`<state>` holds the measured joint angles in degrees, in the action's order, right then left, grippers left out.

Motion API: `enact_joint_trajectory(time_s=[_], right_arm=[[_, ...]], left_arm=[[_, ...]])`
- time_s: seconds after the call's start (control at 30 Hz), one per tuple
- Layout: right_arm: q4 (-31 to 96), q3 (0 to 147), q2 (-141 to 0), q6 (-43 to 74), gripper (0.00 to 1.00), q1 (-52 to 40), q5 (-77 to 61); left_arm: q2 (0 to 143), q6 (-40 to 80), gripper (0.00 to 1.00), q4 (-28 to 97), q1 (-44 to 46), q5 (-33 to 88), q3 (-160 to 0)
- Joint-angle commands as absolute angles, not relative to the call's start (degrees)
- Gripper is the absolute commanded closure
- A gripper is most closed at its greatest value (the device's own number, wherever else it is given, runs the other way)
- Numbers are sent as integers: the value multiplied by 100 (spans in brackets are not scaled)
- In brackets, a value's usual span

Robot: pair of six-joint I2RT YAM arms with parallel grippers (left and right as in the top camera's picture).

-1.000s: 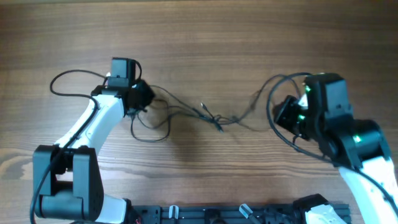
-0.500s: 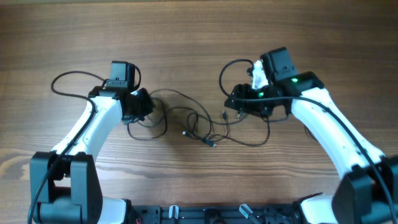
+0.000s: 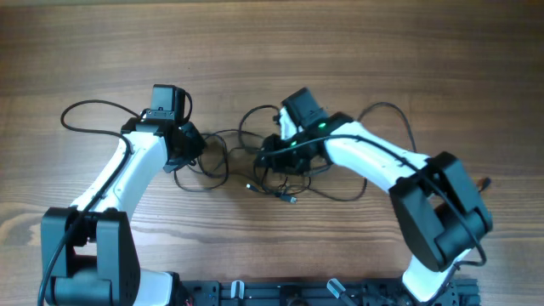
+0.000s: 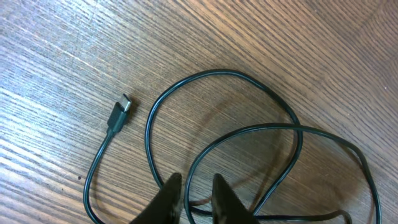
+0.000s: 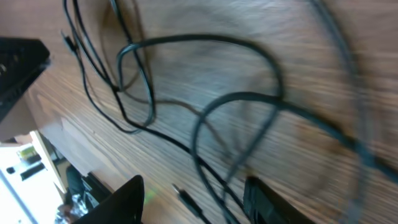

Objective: Untangle cables

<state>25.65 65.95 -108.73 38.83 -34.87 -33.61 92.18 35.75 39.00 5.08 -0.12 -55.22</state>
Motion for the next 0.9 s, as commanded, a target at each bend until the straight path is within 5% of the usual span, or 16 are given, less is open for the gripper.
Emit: enact_joint_trajectory(time_s=[0.0,0.1,0.23,0.27,0.3,0.33,0.37,0.43,0.77,0.87], right_arm=[[2246,6674,-11019,4069,46,-3717,-3118],[2174,6667,-11155,4066,46,-3944,-2344],[1839,6663,-11614,4060,47,-4298,-2043],[1656,6663,-11740,4047,50,-4366,-2078],[1503,6663,-11832,4049,64,-4407,-2189],[1393,6663,-11869,4051,86,-4418,-2425],[1354,6663,-11869,4049,96,-4418,-2558],[1354,6672,-11633,3852,95,-4228,-2991],[687,6672,-8984,2967,96,-3500,-4674],[272,6672,-8464,2845,96,-3500,-4842]], left_arm=[[9161,3651,84,3883,504,-19,-5540],[9161,3651,77,3883,504,58,-5540],[9161,3651,55,3887,504,132,-5540],[9161,3651,54,3887,504,252,-5540],[9161,3651,54,3889,504,429,-5540],[9161,3651,55,3918,504,624,-5540],[9161,3651,57,3979,504,751,-5540],[9161,3651,70,4246,504,823,-5533],[9164,4104,96,3173,593,958,-4366],[9164,4104,96,3015,600,954,-4115]])
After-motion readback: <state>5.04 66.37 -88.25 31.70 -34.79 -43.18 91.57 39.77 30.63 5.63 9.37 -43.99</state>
